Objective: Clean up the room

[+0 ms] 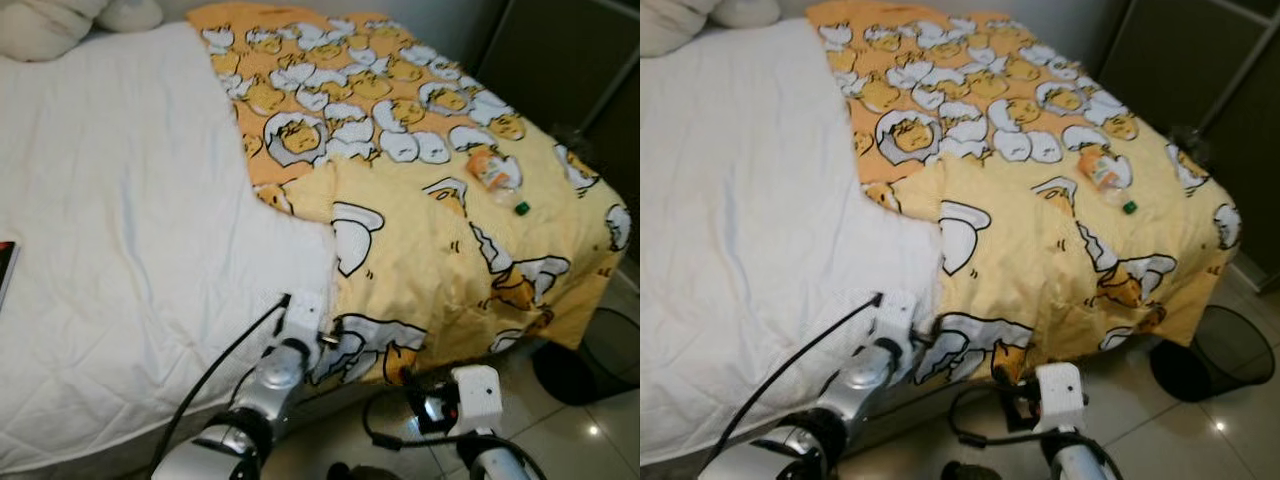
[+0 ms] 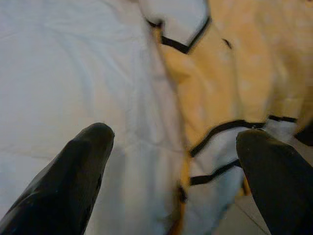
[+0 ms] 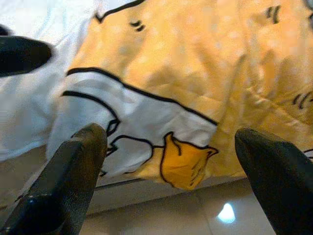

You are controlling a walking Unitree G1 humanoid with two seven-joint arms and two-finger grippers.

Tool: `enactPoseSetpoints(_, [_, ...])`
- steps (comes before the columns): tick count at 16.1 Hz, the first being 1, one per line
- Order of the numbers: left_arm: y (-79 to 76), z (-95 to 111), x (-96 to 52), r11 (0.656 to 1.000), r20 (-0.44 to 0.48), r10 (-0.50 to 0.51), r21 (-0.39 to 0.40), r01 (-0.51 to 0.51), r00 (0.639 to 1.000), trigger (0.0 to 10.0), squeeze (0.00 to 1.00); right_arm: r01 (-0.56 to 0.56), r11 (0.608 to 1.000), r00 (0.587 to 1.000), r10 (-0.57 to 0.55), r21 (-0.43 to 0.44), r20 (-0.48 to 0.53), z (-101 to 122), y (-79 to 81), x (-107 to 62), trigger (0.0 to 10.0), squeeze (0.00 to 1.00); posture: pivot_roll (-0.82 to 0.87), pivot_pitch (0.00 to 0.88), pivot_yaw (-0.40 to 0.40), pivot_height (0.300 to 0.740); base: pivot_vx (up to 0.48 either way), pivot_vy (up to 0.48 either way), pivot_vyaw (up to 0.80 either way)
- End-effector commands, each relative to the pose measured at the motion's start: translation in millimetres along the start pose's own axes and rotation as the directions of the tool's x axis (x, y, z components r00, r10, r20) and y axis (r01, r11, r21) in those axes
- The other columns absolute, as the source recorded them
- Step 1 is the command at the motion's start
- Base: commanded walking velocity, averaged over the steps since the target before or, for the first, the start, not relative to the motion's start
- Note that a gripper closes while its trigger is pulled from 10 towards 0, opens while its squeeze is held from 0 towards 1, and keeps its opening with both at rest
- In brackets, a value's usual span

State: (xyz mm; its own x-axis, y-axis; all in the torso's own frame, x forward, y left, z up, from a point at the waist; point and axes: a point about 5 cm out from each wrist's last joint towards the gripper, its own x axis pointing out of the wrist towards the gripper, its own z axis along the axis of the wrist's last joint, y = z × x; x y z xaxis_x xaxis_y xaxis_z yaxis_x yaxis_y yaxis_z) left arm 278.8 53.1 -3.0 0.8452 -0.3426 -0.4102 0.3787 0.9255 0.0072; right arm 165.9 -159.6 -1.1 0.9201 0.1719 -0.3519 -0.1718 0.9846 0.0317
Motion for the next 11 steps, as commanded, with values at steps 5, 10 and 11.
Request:
enactPoseSetpoints(5, [19.7, 7.4, -25.4, 0.998, 0.246, -0.066, 0.040, 0.058, 0.967, 10.0, 0.00, 0.082, 0.996, 0.990, -0.085, 0.040, 0.108, 30.8, -9.2, -20.6, 10.0, 0.00, -0.06, 0.049, -0.032, 0.740, 0.000, 0.000, 0.00])
enactPoseSetpoints(10, [76.4, 36.1, -108.3, 0.991, 0.444, 0.111, 0.019, -0.134, 0.889, 10.0, 0.00, 0.214, 0.967, 0.953, -0.237, 0.136, 0.187, 43.0, -33.6, -43.5, 10.0, 0.00, 0.06, 0.000, 0.000, 0.740, 0.000, 0.000, 0.00])
enactPoseSetpoints(11, [78.8, 42.2, -118.0, 0.990, 0.464, 0.113, 0.027, -0.141, 0.879, 10.0, 0.00, 0.226, 0.964, 0.950, -0.250, 0.143, 0.187, 43.0, -35.8, -42.4, 10.0, 0.00, 0.07, 0.000, 0.000, 0.740, 0.000, 0.000, 0.00])
